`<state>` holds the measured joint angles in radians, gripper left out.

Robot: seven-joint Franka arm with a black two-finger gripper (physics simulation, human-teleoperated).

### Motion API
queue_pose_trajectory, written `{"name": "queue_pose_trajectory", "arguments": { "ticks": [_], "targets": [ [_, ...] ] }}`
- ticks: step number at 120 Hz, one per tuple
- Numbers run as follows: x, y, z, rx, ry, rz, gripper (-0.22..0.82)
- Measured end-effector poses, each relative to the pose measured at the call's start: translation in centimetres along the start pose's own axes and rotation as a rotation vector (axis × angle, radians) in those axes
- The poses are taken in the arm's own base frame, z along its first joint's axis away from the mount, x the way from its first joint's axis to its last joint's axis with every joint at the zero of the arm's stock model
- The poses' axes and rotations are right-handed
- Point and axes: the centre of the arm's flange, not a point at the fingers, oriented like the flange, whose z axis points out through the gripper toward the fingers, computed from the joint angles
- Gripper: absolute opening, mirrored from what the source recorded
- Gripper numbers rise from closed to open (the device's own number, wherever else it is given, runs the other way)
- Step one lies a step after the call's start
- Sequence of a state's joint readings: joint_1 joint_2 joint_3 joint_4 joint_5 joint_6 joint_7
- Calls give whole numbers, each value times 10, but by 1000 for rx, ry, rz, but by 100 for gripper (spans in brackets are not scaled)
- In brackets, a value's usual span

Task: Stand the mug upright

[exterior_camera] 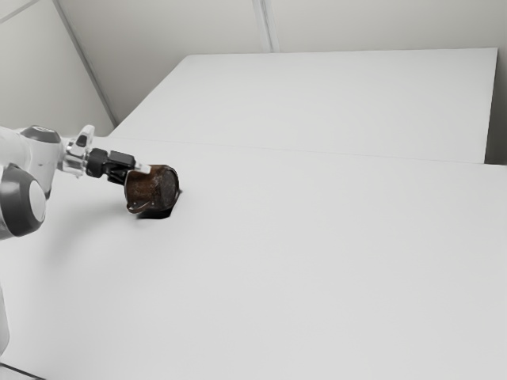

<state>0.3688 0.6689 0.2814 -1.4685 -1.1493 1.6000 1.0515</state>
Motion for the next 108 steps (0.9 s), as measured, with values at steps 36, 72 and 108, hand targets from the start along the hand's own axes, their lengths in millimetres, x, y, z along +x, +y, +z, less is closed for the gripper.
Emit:
{"name": "queue_pose_trajectory", "arguments": {
  "ticks": [36, 72, 108],
  "targets": [
    [-1, 10, 5, -76, -5, -24, 0],
    [-15, 9, 20, -203, 30, -85, -14],
    [-2, 44, -2, -134, -11, -45, -16]
  ]
}}
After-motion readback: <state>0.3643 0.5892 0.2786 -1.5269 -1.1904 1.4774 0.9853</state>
